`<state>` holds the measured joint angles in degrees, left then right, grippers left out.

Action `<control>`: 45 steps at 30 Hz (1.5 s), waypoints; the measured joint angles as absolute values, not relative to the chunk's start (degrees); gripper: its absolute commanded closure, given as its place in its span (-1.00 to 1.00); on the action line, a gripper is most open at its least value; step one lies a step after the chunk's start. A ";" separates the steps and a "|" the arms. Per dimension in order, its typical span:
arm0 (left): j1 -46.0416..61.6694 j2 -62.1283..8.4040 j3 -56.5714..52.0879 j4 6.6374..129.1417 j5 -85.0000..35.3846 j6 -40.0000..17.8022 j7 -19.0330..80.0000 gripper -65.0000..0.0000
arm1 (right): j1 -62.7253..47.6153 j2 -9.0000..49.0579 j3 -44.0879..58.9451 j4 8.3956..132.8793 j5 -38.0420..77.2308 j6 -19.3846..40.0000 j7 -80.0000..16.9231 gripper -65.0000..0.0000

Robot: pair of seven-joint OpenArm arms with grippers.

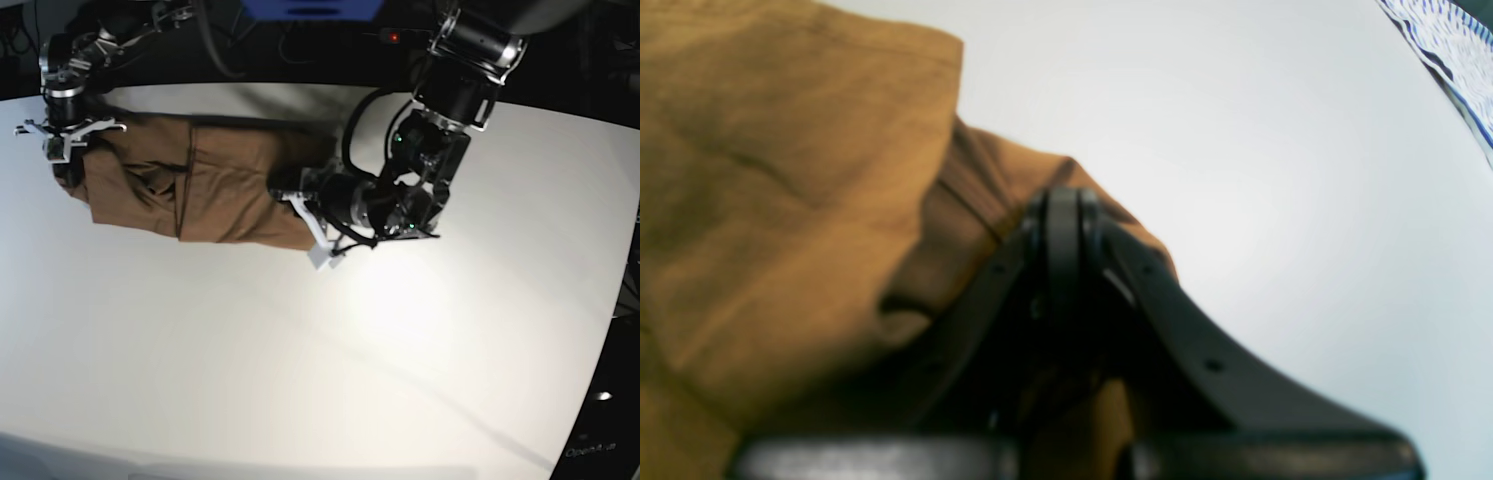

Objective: Fold the T-shirt properly
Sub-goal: 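Open the right gripper and lift it off the strip end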

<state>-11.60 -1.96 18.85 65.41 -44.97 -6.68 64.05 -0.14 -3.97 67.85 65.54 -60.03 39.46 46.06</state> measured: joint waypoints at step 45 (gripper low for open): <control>-9.54 -10.35 11.51 66.22 -49.34 -8.05 63.33 0.93 | 30.70 -0.10 59.42 66.43 -57.58 40.53 -23.66 1.00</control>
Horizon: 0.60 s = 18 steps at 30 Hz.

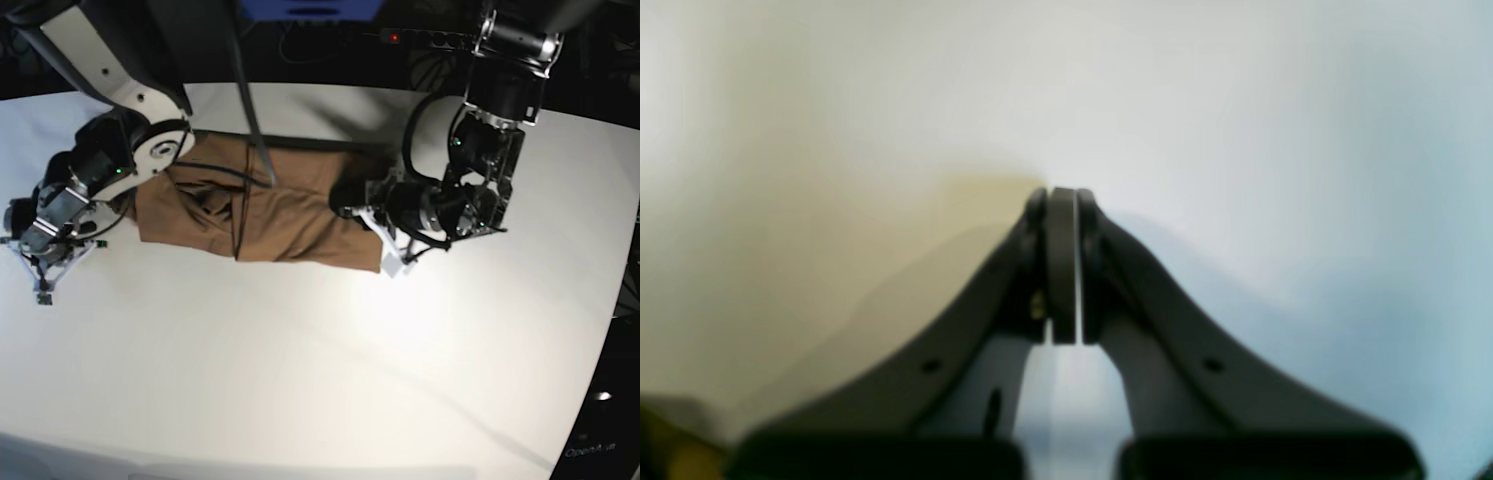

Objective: Fold the T-shirt properly
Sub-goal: 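Open the right gripper and lift it off the strip end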

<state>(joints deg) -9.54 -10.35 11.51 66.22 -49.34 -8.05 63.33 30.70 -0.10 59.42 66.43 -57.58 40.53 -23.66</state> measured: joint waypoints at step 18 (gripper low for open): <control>-11.75 -13.21 11.33 65.65 -48.01 -7.94 62.72 0.93 | 32.73 4.73 42.11 68.12 -54.17 40.05 -64.69 0.99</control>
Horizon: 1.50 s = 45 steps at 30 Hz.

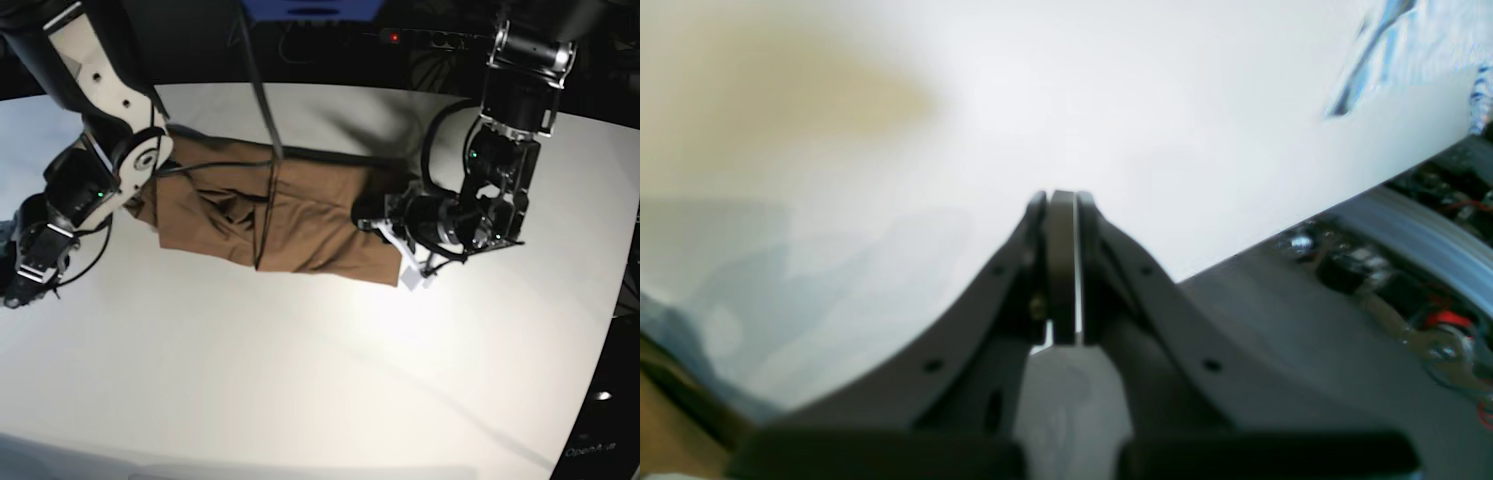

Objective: Fold the T-shirt properly
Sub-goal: 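Open the right gripper and lift it off the strip end, then swing the right gripper around to the strip's other end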

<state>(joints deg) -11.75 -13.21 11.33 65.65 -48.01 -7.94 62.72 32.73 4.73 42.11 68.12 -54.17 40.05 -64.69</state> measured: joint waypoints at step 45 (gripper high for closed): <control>-10.07 -16.05 10.92 66.00 -49.58 -8.80 60.47 0.93 | 22.04 -1.93 32.16 78.70 -35.31 39.86 -78.94 0.97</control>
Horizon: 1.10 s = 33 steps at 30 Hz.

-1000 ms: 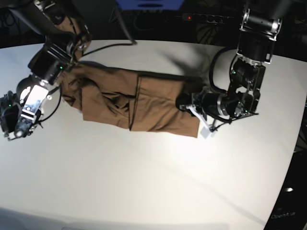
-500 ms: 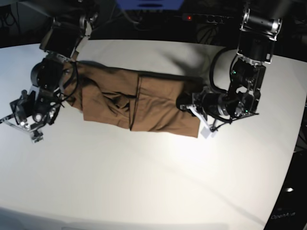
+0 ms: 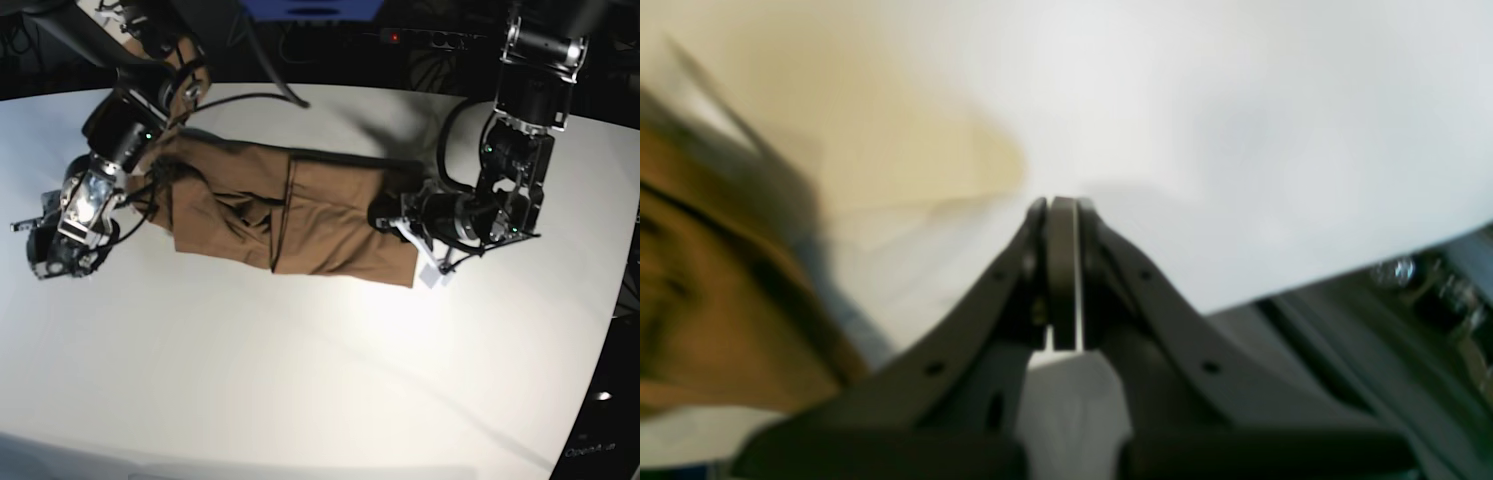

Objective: Fold the T-shirt properly
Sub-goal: 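Swing the right gripper around to the strip's other end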

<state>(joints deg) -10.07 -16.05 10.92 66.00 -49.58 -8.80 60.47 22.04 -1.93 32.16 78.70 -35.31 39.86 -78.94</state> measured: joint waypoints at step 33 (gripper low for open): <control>-9.69 -16.19 10.92 66.02 -49.93 -9.04 59.24 0.93 | 37.06 -6.57 52.36 68.60 -34.26 39.81 -79.46 -0.21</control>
